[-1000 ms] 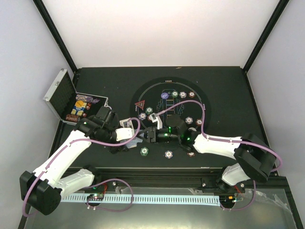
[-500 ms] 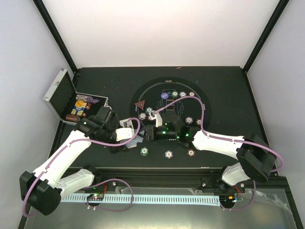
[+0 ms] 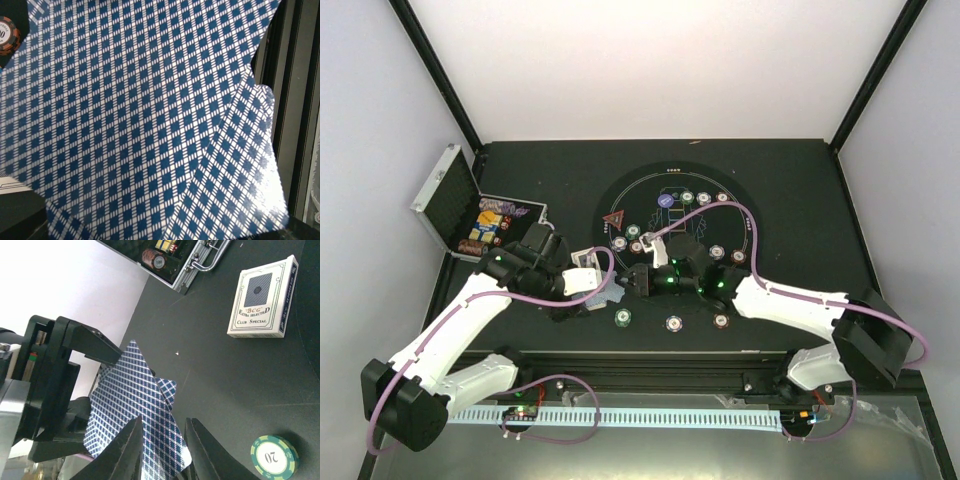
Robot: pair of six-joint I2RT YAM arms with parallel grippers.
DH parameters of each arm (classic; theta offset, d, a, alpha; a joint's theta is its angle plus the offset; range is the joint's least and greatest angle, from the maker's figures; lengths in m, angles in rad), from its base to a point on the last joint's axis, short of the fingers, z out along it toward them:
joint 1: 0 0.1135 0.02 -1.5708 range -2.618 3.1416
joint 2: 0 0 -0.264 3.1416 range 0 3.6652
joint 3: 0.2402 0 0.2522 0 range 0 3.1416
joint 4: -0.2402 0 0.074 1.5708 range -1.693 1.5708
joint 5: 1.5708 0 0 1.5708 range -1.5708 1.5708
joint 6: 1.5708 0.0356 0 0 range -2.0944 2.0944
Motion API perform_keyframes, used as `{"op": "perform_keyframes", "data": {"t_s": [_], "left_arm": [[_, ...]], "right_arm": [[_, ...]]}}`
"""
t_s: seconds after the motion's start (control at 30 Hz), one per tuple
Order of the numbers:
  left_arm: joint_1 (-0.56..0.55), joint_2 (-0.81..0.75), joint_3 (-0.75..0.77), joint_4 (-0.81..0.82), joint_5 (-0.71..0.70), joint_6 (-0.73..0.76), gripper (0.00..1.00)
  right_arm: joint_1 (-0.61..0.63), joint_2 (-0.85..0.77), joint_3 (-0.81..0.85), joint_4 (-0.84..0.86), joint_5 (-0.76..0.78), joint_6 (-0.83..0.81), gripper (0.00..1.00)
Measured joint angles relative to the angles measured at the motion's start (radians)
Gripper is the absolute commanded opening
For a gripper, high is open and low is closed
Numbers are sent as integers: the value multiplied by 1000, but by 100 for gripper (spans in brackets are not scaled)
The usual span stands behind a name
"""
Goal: Distribute texas hold em gaming equipment
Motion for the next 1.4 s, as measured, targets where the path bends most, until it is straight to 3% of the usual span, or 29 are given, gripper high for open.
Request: {"op": "perform_keyframes", "data": {"t_s": [0.1, 0.43, 0.9, 1.4], "left_arm": [[0, 0, 0, 0, -3, 0, 2], [0, 0, 0, 6, -8, 0, 2], [0, 0, 0, 7, -10, 0, 2], [0, -24, -16, 32, -15, 0, 1]], "right_arm": [[0, -12, 0, -1, 4, -3, 19], [0, -40, -14, -34, 16, -12, 18], [0, -82, -19, -87, 42, -41, 1], [0, -115, -18, -39, -7, -8, 1]]}}
